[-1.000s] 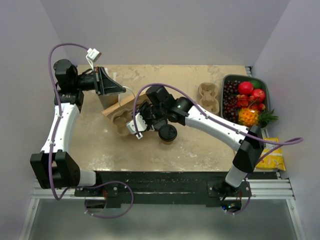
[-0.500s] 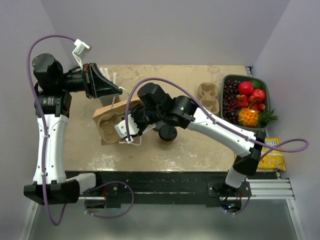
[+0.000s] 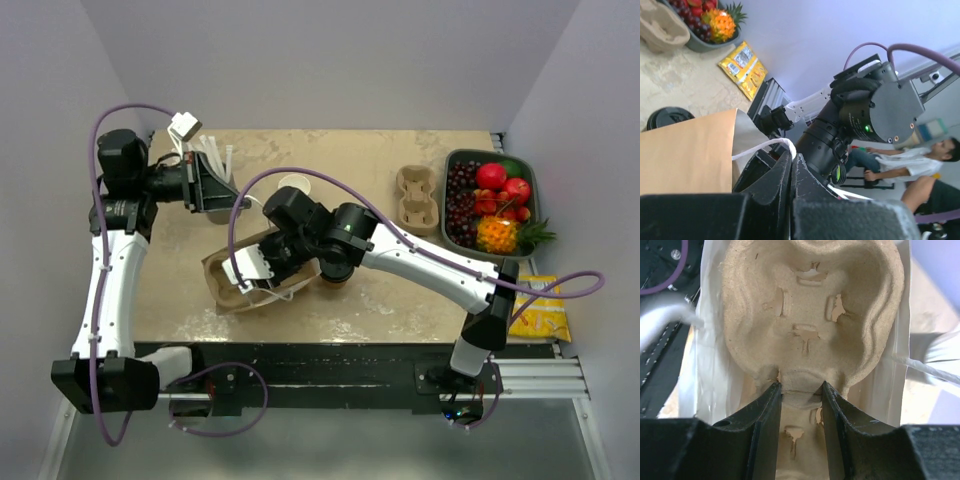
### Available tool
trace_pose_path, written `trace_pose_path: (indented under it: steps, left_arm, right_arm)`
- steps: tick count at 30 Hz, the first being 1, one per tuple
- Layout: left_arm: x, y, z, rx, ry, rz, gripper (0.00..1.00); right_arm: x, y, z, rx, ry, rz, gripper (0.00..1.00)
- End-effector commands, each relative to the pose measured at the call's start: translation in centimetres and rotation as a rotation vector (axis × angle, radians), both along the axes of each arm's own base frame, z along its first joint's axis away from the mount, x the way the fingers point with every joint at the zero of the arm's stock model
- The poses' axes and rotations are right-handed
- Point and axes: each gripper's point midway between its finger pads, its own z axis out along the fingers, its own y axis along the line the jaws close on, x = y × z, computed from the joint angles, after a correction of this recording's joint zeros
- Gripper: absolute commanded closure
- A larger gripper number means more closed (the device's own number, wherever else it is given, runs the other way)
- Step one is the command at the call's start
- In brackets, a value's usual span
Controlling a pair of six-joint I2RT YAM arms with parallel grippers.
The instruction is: Pack the takeout coffee
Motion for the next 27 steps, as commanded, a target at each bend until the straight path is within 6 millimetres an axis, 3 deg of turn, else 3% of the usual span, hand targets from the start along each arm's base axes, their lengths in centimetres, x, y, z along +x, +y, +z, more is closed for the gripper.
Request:
trace_pose_path:
  steps: [1,4,8,18,27]
  left_arm:
    - [-1.1,0.3,-1.6,-0.04,0.086,-0.14,1.0]
    - [-0.1,0.5,-2.5,-0.042,0.101,-0.144,1.0]
    - [1.7,1.5,-3.6,-0.053,0.135,-0.127,1.0]
    - [5.3,3.1,-4.7,-0.051,0.134,-0.077,1.0]
    - [6.5,3.3,-5.8,-0.036,0.093,-0.057,1.0]
  right_arm:
    - [1.1,-0.2,0.5,0.083,0.039,-0.058,1.0]
    - [2.6,-0.6,0.0,0.095,0.112,-0.09,1.0]
    - [2.9,-0.9,-1.9,0.051,0.194,-0.101,1.0]
    - [4.2,-1.2,-0.3,0.068,0.174,-0.134,1.0]
    - [5.1,-3.0,-2.1,-0.054,0.111,-0.14,1.0]
